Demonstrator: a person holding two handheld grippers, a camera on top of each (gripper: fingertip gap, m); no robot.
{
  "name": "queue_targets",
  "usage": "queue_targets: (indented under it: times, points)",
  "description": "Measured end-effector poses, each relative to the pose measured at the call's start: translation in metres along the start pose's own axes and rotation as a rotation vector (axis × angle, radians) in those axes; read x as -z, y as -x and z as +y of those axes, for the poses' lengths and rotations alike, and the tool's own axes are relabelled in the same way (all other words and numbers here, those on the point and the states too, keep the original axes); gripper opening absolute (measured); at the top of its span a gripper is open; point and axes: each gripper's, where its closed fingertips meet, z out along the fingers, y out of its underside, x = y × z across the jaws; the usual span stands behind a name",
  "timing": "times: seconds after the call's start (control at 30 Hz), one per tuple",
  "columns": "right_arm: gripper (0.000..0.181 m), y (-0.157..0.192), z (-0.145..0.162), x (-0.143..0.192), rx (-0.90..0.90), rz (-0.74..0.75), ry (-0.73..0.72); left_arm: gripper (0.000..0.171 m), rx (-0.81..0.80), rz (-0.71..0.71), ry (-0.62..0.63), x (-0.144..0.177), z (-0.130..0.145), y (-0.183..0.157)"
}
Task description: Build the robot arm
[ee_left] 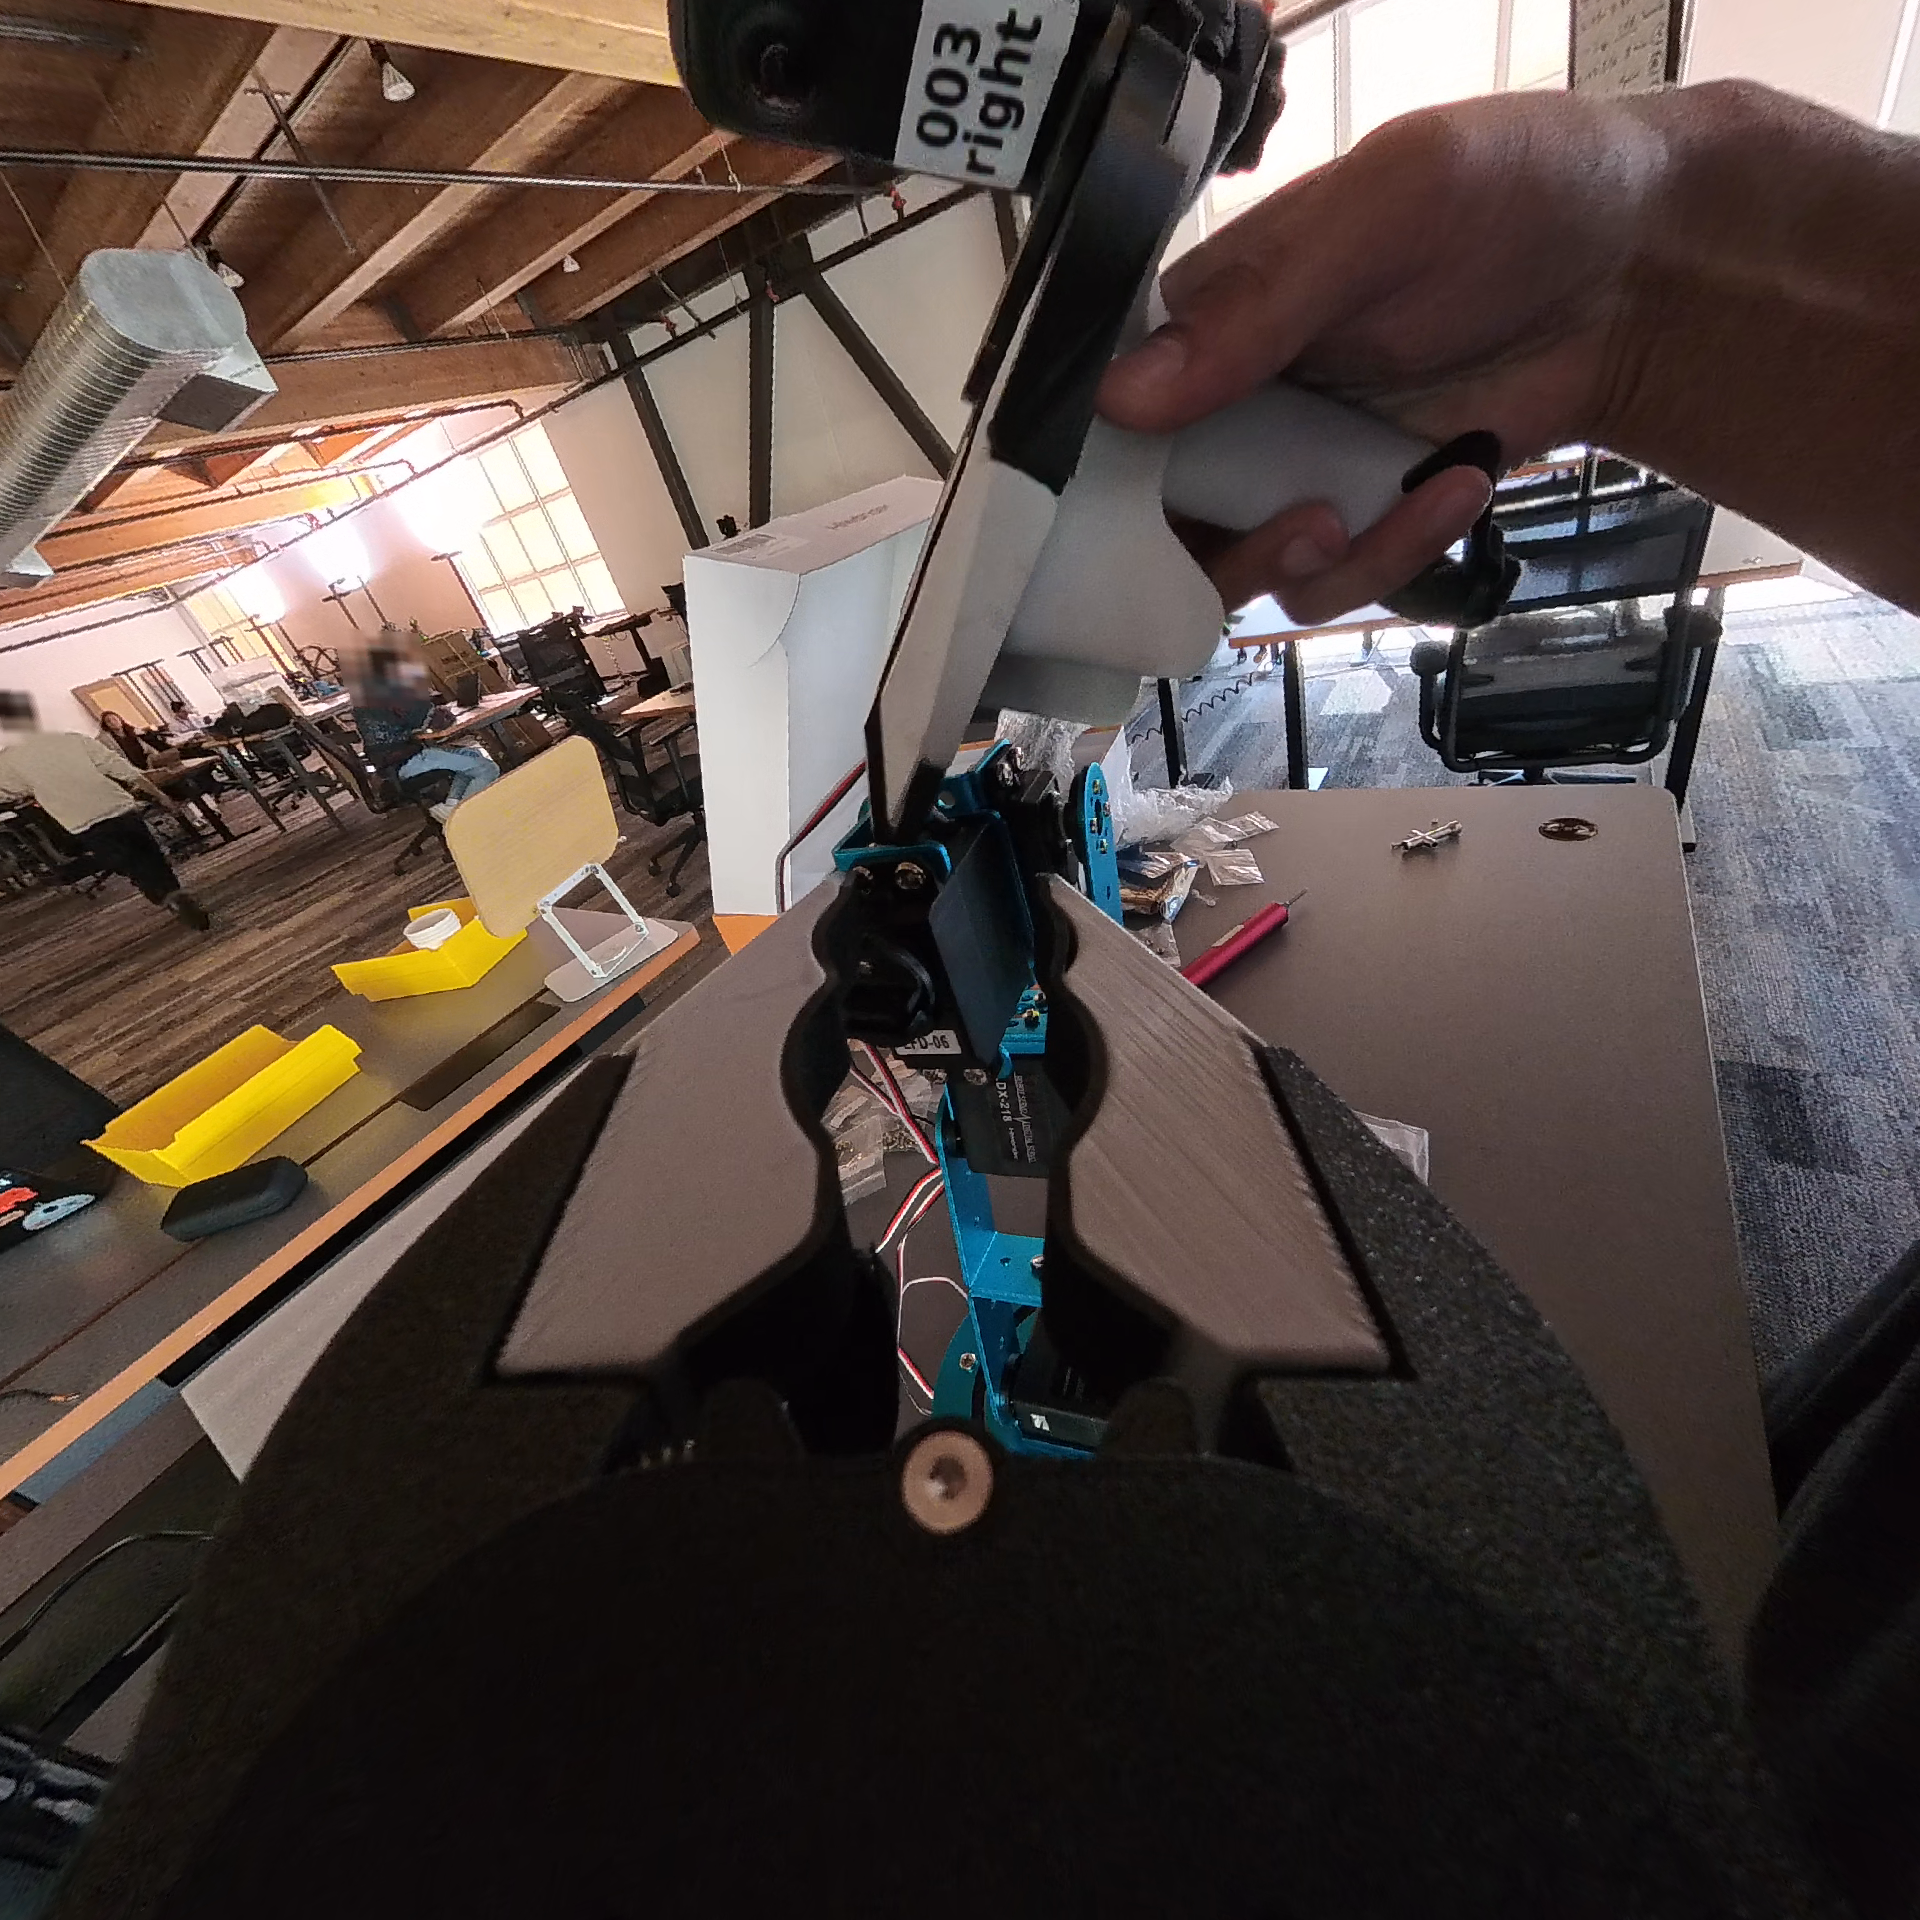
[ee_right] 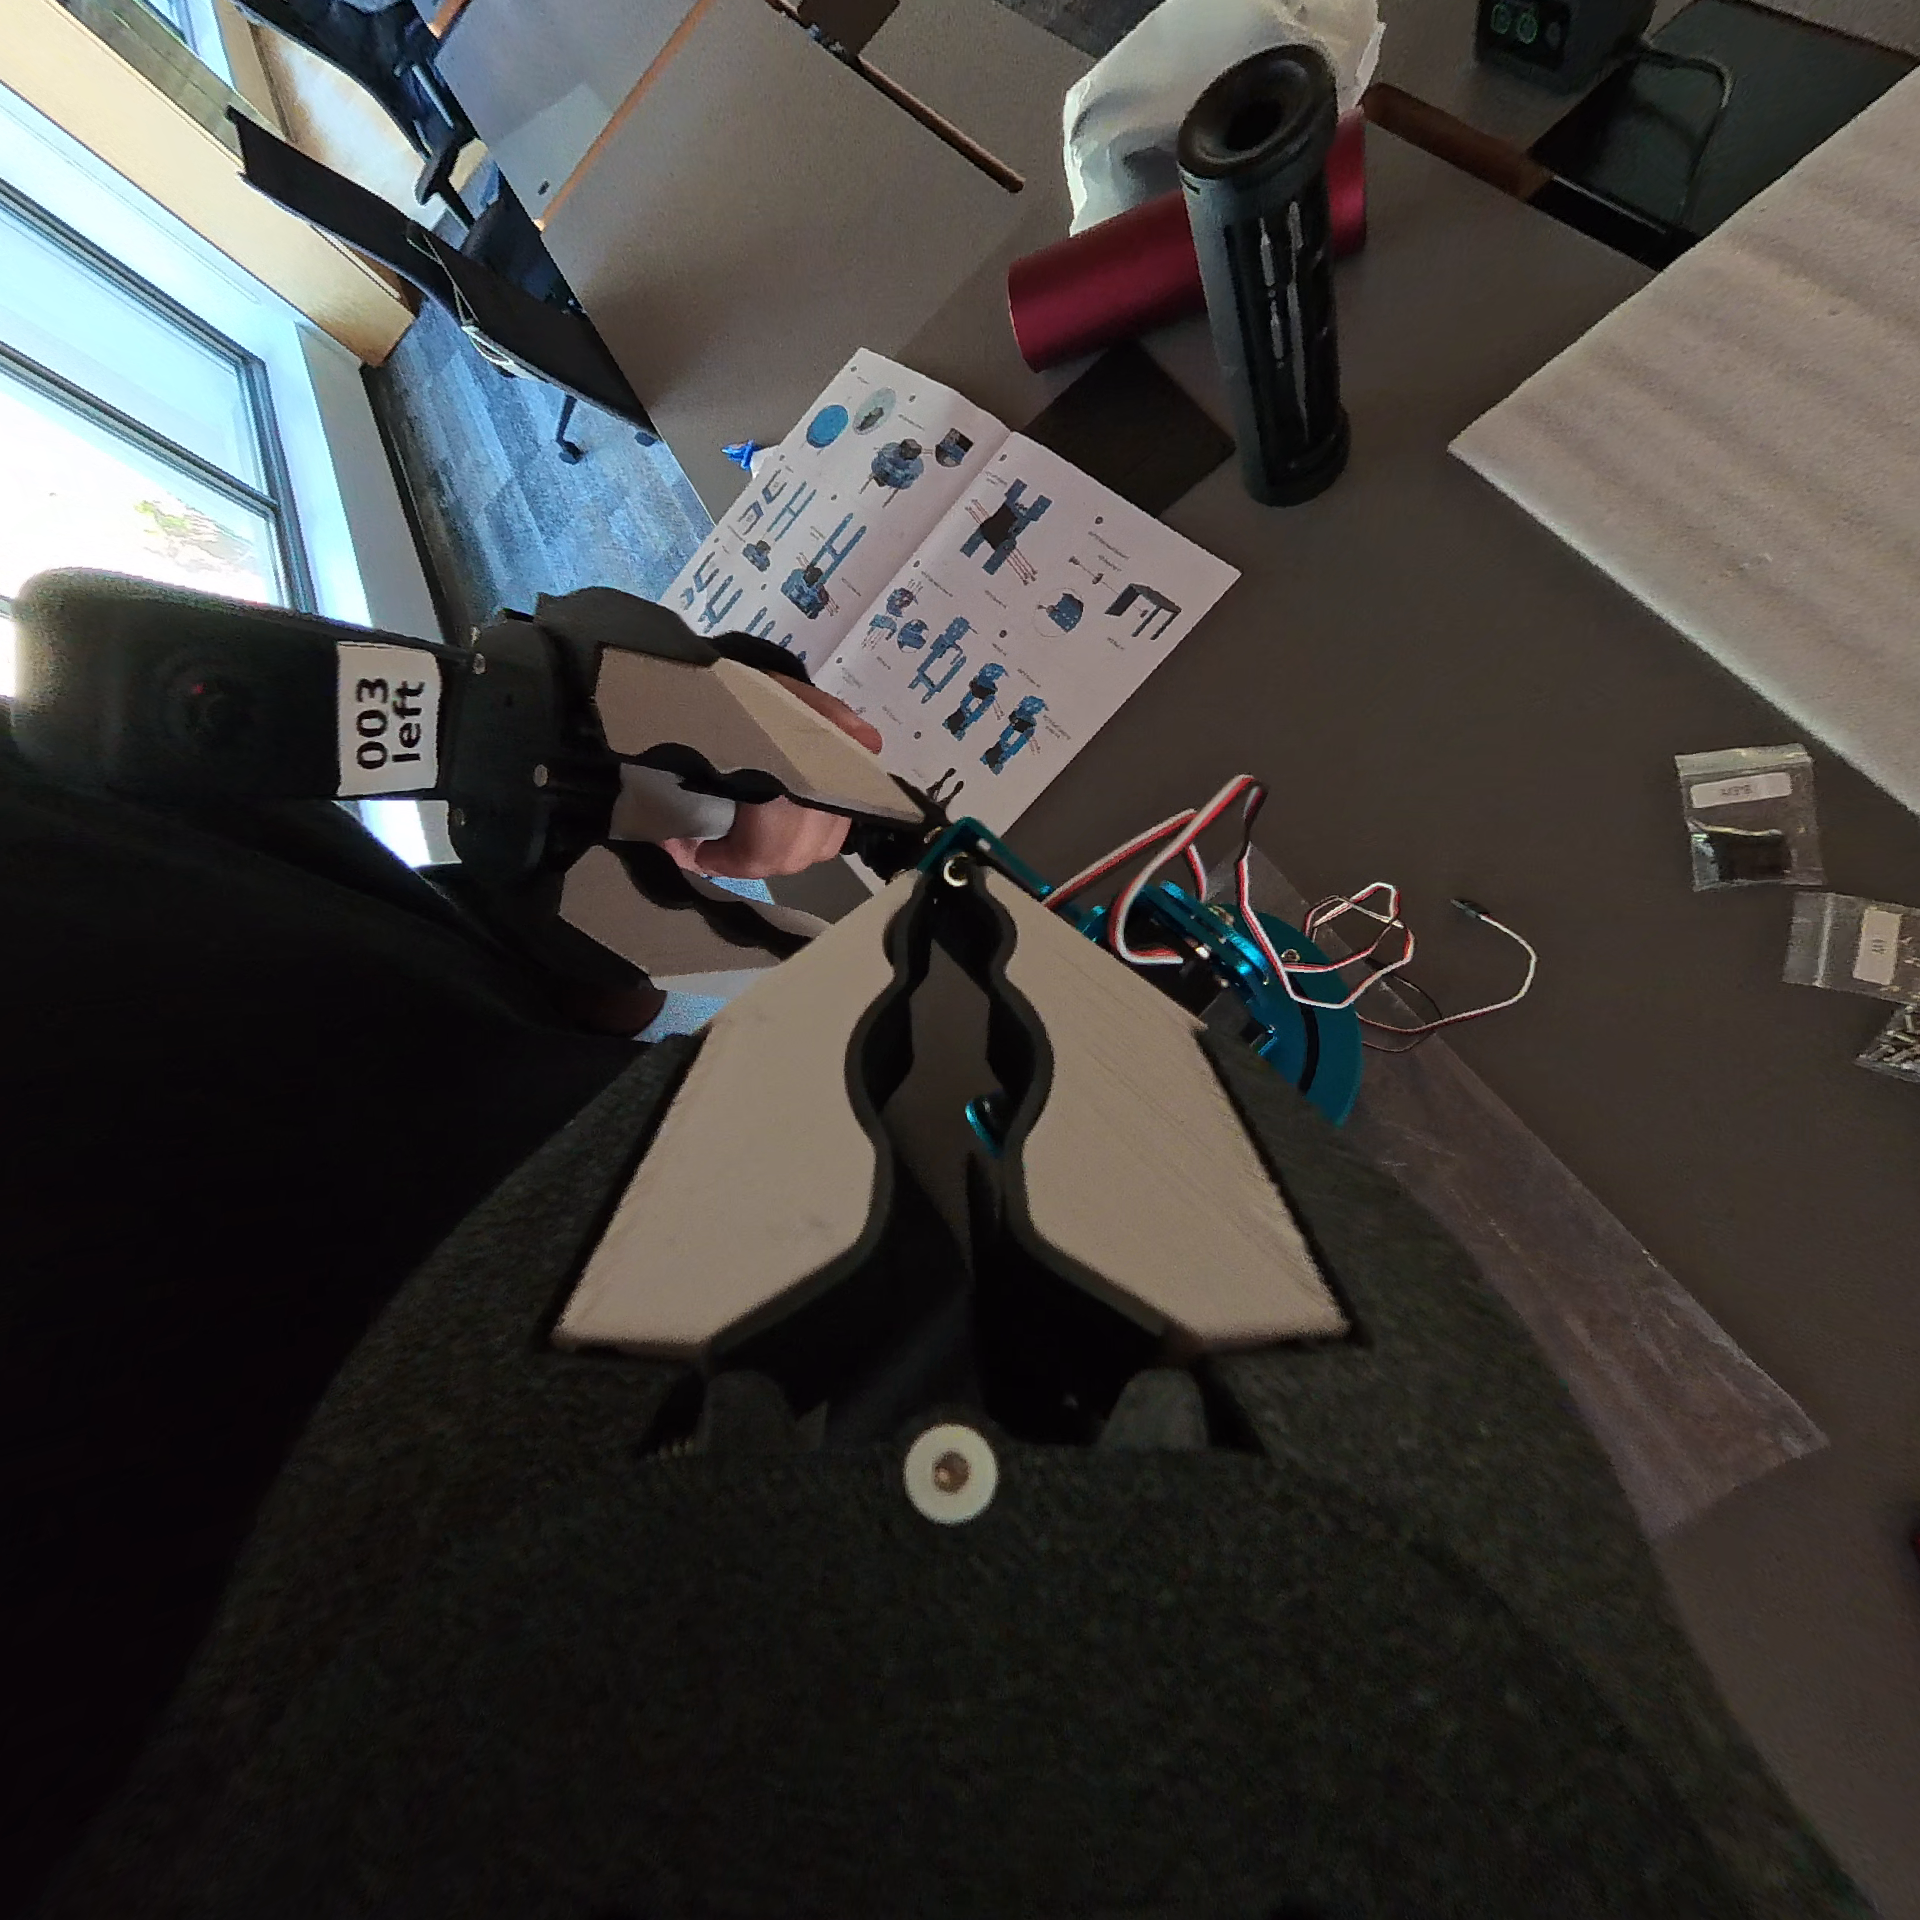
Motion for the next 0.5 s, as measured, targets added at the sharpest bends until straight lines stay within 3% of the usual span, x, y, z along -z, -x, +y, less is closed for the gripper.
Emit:
queue_targets:
  times: [0.13, 0.33, 0.5]
  points:
    - [0.011, 0.001, 0.001, 0.004, 0.035, 0.011, 0.010, 0.032, 0.000, -0.002, 0.000, 0.000, 0.000, 0.000]
    - [0.037, 0.020, 0.001, 0.004, 0.104, -0.078, 0.009, 0.032, -0.004, -0.008, 0.002, 0.000, 0.000, 0.001]
    - [0.039, 0.020, 0.003, -0.001, 0.100, -0.084, 0.023, 0.032, -0.006, -0.014, 0.006, 0.000, 0.000, 0.001]
